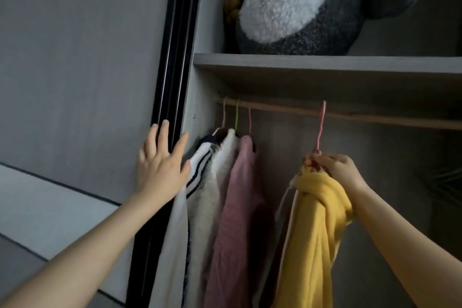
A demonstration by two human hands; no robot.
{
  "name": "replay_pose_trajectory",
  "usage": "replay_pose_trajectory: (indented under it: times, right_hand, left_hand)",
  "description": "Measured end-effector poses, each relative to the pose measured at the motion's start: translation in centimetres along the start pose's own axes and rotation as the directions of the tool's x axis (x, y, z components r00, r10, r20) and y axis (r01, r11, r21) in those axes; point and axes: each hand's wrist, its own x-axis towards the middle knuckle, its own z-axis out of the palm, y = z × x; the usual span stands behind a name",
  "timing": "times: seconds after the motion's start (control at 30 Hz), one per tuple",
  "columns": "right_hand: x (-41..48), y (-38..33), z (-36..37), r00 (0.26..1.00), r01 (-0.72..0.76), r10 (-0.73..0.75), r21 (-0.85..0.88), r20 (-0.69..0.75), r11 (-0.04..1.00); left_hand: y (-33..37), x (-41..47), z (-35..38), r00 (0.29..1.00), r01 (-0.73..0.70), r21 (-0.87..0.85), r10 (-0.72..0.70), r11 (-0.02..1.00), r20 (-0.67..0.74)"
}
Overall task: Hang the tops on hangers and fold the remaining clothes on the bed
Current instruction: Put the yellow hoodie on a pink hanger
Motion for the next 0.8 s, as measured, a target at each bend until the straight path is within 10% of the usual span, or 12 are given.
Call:
replay_pose_trajectory:
  times: [0.8]
  right_hand:
    - [17.0, 2.0, 8.3, 0.999, 0.01, 0.002, -0.24, 0.05, 0.971]
  left_hand:
    - [-2.9, 1.0, 7.0, 0.967, -0.034, 0.331, 0.115, 0.943, -0.228]
